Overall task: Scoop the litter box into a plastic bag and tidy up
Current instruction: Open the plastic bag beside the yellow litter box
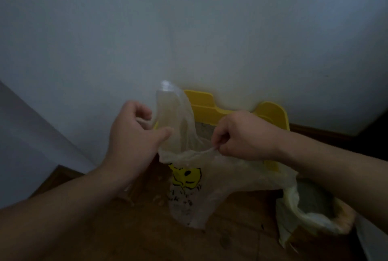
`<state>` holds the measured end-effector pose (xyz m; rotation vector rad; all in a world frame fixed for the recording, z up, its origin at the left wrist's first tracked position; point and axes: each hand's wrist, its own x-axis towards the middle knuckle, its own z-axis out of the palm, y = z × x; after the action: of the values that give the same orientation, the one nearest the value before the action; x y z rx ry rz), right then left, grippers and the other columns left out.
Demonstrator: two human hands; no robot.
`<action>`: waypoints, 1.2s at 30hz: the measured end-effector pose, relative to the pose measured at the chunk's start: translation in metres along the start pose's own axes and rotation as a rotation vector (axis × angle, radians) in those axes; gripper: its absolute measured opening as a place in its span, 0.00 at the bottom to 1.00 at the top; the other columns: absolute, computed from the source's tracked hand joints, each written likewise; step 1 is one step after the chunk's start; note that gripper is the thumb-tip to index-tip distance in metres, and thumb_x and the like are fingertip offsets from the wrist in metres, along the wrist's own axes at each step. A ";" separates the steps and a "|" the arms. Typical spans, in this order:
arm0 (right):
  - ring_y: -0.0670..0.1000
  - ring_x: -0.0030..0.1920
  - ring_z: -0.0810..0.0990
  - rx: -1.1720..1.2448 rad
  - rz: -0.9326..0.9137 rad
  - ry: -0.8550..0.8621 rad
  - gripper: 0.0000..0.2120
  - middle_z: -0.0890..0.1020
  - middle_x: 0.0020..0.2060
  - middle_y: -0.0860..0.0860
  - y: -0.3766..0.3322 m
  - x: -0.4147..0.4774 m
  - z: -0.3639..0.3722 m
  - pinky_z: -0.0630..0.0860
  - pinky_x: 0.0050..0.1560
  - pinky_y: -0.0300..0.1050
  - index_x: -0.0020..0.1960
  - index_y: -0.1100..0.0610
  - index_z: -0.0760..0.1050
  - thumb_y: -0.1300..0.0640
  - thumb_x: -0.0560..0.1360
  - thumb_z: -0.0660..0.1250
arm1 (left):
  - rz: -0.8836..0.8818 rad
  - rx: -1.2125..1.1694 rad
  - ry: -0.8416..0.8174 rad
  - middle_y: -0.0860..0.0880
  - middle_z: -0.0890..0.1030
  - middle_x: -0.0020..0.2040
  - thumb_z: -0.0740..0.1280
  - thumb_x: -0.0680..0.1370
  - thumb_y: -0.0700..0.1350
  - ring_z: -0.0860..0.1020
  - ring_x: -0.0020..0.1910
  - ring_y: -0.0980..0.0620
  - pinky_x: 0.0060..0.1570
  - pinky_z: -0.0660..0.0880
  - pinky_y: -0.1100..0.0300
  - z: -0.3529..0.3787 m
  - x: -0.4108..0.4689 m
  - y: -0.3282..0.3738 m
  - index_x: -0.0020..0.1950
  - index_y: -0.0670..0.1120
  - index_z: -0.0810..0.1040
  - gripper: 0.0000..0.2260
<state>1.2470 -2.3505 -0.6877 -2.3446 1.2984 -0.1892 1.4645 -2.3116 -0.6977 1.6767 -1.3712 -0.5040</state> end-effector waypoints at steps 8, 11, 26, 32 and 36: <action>0.44 0.36 0.77 -0.053 -0.284 0.044 0.10 0.82 0.39 0.44 0.011 0.000 -0.004 0.68 0.35 0.34 0.42 0.52 0.86 0.60 0.63 0.69 | 0.849 0.157 -0.652 0.57 0.79 0.37 0.71 0.71 0.37 0.78 0.37 0.60 0.39 0.75 0.66 0.017 0.012 0.044 0.40 0.49 0.81 0.07; 0.45 0.39 0.80 -0.058 -0.334 0.051 0.10 0.85 0.41 0.46 0.015 -0.004 -0.004 0.72 0.37 0.36 0.41 0.52 0.86 0.61 0.63 0.69 | 0.691 0.379 -0.775 0.57 0.77 0.33 0.67 0.69 0.36 0.76 0.34 0.60 0.36 0.73 0.59 0.035 0.027 0.043 0.37 0.52 0.78 0.10; 0.48 0.36 0.79 -0.087 -0.287 -0.016 0.10 0.82 0.34 0.44 0.037 -0.008 0.005 0.77 0.37 0.50 0.37 0.49 0.80 0.58 0.63 0.60 | 0.353 0.865 -1.188 0.58 0.58 0.79 0.73 0.61 0.73 0.63 0.75 0.53 0.71 0.66 0.56 0.044 0.031 0.000 0.80 0.58 0.50 0.55; 0.50 0.34 0.77 -0.074 -0.438 0.074 0.09 0.78 0.31 0.46 0.029 -0.013 0.013 0.73 0.33 0.46 0.36 0.55 0.78 0.64 0.63 0.61 | 0.283 0.798 -1.344 0.60 0.70 0.67 0.74 0.65 0.69 0.74 0.61 0.55 0.62 0.75 0.52 0.025 0.011 -0.019 0.70 0.58 0.66 0.38; 0.49 0.35 0.75 -0.055 -0.519 0.186 0.09 0.79 0.31 0.50 0.020 -0.008 0.016 0.71 0.36 0.40 0.35 0.58 0.77 0.69 0.63 0.63 | 0.140 0.635 -1.335 0.60 0.80 0.57 0.74 0.61 0.72 0.79 0.53 0.57 0.55 0.79 0.49 0.016 0.010 -0.040 0.60 0.59 0.76 0.32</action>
<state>1.2322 -2.3481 -0.7098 -2.7215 0.7468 -0.5488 1.4775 -2.3274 -0.7368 1.6803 -2.7981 -1.3404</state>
